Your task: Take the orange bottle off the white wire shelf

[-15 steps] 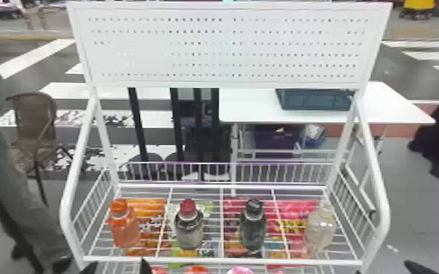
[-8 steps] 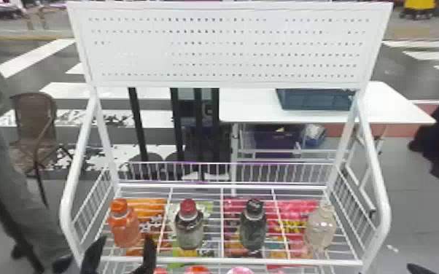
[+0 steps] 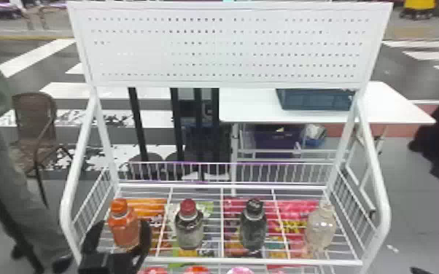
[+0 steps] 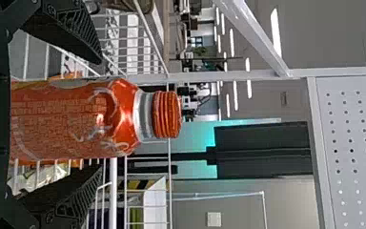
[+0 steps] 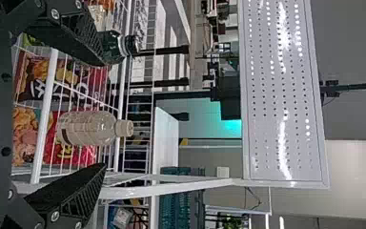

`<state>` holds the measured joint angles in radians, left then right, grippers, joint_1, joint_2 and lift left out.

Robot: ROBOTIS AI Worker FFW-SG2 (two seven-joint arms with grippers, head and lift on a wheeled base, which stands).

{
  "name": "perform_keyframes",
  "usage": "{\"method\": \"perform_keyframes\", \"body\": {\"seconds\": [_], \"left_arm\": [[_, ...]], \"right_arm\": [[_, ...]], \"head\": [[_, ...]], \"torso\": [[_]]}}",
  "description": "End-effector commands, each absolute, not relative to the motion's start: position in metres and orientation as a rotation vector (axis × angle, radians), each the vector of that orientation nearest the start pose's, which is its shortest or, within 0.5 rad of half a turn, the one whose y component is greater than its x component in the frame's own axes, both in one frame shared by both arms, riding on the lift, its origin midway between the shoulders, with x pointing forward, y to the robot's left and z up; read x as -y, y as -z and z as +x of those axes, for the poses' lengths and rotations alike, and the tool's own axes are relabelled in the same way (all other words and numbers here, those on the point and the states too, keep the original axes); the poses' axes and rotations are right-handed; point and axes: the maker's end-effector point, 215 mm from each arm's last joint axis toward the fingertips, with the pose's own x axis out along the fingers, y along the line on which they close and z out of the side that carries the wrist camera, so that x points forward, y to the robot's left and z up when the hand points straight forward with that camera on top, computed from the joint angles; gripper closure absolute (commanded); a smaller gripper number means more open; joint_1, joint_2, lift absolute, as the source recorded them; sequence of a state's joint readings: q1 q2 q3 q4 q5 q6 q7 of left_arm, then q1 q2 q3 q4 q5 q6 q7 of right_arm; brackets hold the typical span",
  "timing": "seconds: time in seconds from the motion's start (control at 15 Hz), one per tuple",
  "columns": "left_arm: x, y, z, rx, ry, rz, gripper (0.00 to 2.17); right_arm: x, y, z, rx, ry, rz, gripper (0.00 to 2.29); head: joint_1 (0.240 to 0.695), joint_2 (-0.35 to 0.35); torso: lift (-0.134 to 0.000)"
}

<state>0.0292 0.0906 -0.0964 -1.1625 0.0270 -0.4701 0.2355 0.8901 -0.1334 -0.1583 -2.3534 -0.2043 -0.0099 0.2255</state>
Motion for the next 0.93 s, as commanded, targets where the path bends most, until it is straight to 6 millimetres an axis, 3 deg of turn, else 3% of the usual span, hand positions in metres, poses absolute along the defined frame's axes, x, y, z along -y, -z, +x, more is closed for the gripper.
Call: {"method": "perform_keyframes", "body": {"seconds": [0.0,0.27,0.53,0.87], "left_arm": [[-0.268,0.432,0.553,0.039,-0.146,0.066,0.15],[-0.268,0.431,0.550,0.042,-0.149,0.064,0.70],[-0.266,0.429,0.537,0.043,-0.151,0.056,0.70],[-0.261,0.383,0.495,0.043,-0.152,0.042,0.70]], "right_arm": [[0.245,0.308,0.340,-0.086,-0.206,0.005,0.15],[0.247,0.307,0.340,-0.086,-0.205,0.002,0.15],[0.245,0.307,0.341,-0.083,-0.209,0.002,0.15],[0.242,0.308,0.344,-0.084,-0.215,0.009,0.15]], "head": [[0.499,0.000],[0.499,0.000],[0.499,0.000],[0.499,0.000]], "torso": [[0.000],[0.000],[0.000],[0.000]]}}
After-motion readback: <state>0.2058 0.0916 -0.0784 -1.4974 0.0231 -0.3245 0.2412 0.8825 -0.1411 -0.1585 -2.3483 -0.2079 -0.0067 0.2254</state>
